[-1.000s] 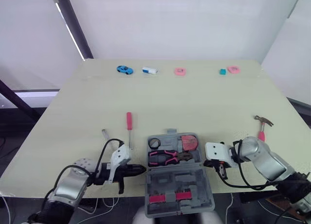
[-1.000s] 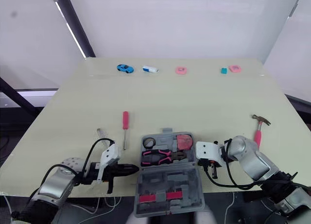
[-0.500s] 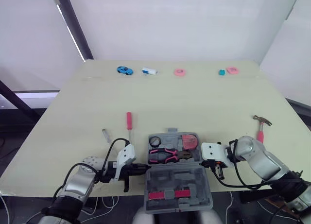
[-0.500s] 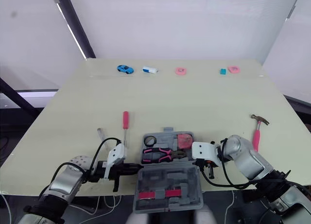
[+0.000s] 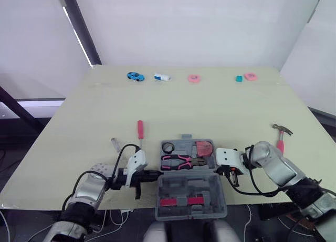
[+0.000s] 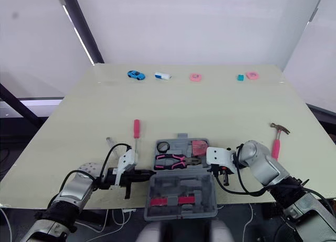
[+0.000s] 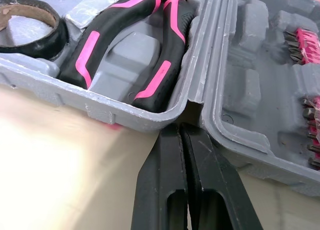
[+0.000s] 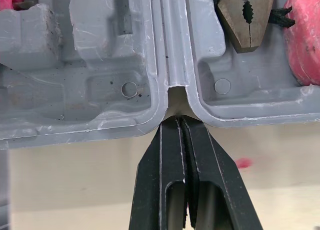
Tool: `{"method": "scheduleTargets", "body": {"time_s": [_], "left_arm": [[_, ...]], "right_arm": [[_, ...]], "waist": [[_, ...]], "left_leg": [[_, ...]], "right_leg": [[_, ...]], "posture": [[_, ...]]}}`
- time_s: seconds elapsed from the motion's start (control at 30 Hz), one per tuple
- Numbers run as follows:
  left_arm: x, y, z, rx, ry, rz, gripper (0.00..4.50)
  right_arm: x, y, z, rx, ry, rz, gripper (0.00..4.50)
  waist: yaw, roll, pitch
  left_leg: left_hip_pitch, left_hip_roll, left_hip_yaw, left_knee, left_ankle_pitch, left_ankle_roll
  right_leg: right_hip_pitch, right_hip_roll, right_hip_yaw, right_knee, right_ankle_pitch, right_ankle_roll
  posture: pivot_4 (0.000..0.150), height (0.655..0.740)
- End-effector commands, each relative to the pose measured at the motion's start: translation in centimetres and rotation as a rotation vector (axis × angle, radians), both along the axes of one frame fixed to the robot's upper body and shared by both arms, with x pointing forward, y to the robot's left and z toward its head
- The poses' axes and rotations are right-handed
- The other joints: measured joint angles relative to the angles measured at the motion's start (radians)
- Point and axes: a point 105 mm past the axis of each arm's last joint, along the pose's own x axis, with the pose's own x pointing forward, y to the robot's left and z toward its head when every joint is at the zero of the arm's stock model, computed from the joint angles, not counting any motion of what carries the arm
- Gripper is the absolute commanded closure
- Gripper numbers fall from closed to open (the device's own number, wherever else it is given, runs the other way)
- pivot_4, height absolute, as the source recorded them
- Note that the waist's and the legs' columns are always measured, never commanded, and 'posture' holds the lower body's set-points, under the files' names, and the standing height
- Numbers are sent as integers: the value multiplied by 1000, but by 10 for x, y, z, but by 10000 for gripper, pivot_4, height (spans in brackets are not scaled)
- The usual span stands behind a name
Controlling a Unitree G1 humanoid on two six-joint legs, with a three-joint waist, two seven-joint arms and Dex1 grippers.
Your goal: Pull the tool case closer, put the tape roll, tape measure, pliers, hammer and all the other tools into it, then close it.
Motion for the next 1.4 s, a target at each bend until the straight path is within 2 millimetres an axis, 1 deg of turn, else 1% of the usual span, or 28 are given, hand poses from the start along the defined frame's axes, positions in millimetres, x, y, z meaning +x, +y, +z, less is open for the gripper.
{"method": "scheduleTargets", "body": {"time_s": [0.03, 0.17, 0.3, 0.4, 0.5, 0.67, 0.8, 0.93, 1.07, 1.13, 1.23, 1.4], "left_arm": [[15, -3, 6, 14, -32, 9, 43618], [26, -4, 12, 34, -46, 8, 43618], [34, -11, 17, 42, -54, 1, 43618], [36, -14, 17, 50, -62, -1, 43618], [44, -19, 22, 46, -80, 15, 43618], [47, -26, 25, 42, -87, 5, 43618], [48, -32, 27, 37, -91, -11, 43618], [50, -40, 31, 27, -97, -28, 43618], [50, -43, 32, 22, -95, -38, 43618], [49, -47, 33, 18, -93, -53, 43618], [49, -51, 34, 11, -92, -66, 43618], [46, -55, 34, 4, -87, -88, 43618]], "right_arm": [[16, 11, 11, 34, -68, 9, 44241], [27, 11, 10, 30, -80, -3, 44241], [39, 14, 11, 32, -95, -18, 44241], [43, 14, 10, 35, -98, -27, 44241], [47, 10, 9, 30, -100, -53, 44241], [51, 3, 10, 27, -105, -77, 44241], [51, -2, 11, 24, -104, -84, 44241], [45, -6, 10, 21, -83, -84, 44241], [39, -9, 9, 21, -73, -86, 44241], [36, -13, 8, 17, -69, -97, 44241], [35, -18, 8, 10, -76, -114, 44241], [33, -20, 9, 9, -75, -123, 44241]], "waist": [[0, 0, 0], [-1, 0, 0], [-2, 0, 0], [-2, 0, 0], [-1, 0, 0], [0, 0, 0], [1, 0, 0], [4, 0, 0], [6, 0, 0], [7, 0, 0], [8, 0, 0], [7, 0, 0]], "left_leg": [[0, 0, 0, 0, 0, 0], [0, 0, 0, 0, 0, 0], [0, 0, 0, 0, 0, 0], [-1, 0, 0, 0, 0, 0], [-1, 0, 0, 0, 0, 0], [-1, 0, 0, 1, 0, 0], [-2, -1, 0, 1, 0, 0], [-3, -1, 0, 1, 0, 0], [-4, -1, 0, 0, 0, 0], [-4, -1, 0, 0, 0, 0], [-5, -1, 0, 0, 0, 0], [-5, -1, 0, 0, 0, 0]], "right_leg": [[0, 0, 0, 0, 0, 0], [0, 0, 0, 0, 0, 0], [0, 0, 0, 0, 0, 0], [0, 0, 0, 0, 0, 0], [0, 0, 1, 0, 0, 0], [1, 0, 1, 0, 1, 1], [0, 0, 1, -1, 1, 1], [0, 0, 1, -1, 2, 3], [0, -1, 1, -2, 3, 5], [0, -1, 1, -3, 2, 5], [0, -1, 0, -3, 2, 5], [0, 0, 0, -3, 2, 5]], "posture": [[1500, 7400], [1500, 7400], [1500, 7400], [1500, 7400], [1500, 7400], [1500, 7400], [1500, 7400], [1500, 7400], [1500, 7400], [1500, 7400], [1500, 7400], [1500, 7400]]}}
